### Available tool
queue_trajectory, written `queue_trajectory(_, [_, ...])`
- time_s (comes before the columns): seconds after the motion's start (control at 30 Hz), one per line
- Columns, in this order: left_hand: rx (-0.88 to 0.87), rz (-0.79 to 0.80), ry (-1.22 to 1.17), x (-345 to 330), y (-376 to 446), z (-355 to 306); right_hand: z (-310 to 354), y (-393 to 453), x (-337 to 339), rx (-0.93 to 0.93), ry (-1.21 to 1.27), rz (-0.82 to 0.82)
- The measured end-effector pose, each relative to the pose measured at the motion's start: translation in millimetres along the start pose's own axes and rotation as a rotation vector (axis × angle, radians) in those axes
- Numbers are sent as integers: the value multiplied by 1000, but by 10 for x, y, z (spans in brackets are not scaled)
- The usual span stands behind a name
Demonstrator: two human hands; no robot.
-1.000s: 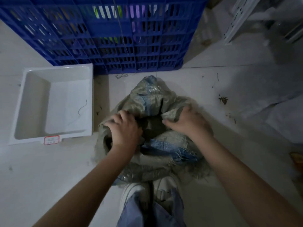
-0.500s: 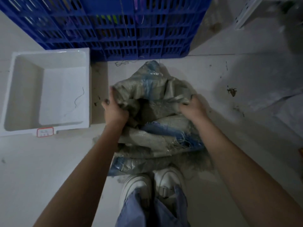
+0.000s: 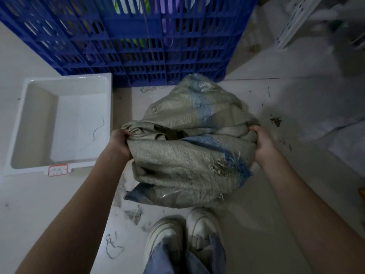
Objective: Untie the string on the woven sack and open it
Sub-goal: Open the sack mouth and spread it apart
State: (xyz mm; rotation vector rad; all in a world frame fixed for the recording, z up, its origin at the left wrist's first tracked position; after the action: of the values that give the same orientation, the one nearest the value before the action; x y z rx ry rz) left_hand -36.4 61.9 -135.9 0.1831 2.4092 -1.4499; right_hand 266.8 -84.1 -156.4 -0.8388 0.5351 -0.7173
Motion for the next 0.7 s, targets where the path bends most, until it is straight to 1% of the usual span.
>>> queue_trajectory(0.07, [17, -26, 69, -14, 122, 52, -148, 20, 25, -23, -40, -46])
queue_trajectory(0.13, [-29, -83, 234, -38, 236, 49, -236, 58, 110, 20, -216, -135])
queue_trajectory(0.17, [-82, -112, 340, -64, 269, 9, -243, 70, 157, 72, -308, -174])
queue_trajectory(0.23, [-272, -205, 589, -145, 254, -144, -204, -29, 163, 187, -534, -216])
queue_trajectory(0.27, [-404, -257, 773, -216, 179, -239, -147, -130, 164, 287, -710, -276])
queue_trajectory(0.3, [-549, -310, 1011, -336, 7, -315, -42, -293, 128, 459, -893, -368])
queue_trajectory(0.33, [-743, -363, 1235, -512, -252, -326, 84, -521, 21, 722, -1026, -453])
queue_trajectory(0.37, [-989, -399, 1404, -705, -508, -258, 178, -756, -159, 1010, -1104, -471])
queue_trajectory(0.4, [-1198, -373, 1522, -923, -745, -116, 218, -930, -409, 1177, -1183, -351])
queue_trajectory(0.43, [-1275, -296, 1662, -1127, -877, 79, 206, -968, -667, 1219, -1301, -136])
queue_trajectory(0.47, [-1198, -188, 1845, -1278, -849, 316, 130, -911, -926, 1153, -1497, 120])
queue_trajectory(0.5, [-982, -110, 2035, -1333, -707, 555, -8, -756, -1120, 1016, -1784, 329])
queue_trajectory(0.53, [-726, -83, 2169, -1290, -518, 751, -110, -595, -1246, 901, -2052, 442])
queue_trajectory(0.57, [-522, -62, 2261, -1211, -357, 900, -157, -439, -1323, 838, -2263, 481])
queue_trajectory(0.6, [-395, -38, 2318, -1140, -249, 1010, -165, -300, -1369, 790, -2408, 490])
queue_trajectory(0.67, [-308, 16, 2420, -1013, -146, 1162, -104, -77, -1434, 763, -2538, 453])
queue_trajectory(0.7, [-297, 61, 2475, -961, -128, 1208, -26, 1, -1455, 752, -2575, 394])
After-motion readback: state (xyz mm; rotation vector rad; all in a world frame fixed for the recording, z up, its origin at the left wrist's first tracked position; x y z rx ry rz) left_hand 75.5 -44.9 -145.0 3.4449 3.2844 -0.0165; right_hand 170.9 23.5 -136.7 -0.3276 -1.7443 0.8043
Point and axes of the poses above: each hand's wrist, its own y-axis towards the middle knuckle, its own x-axis out of the back of the hand, z = x × y, the point moved 6 cm from there along y, towards the middle knuckle, and after that the axes turned 7 degrees about z, right-handed, at the moved point
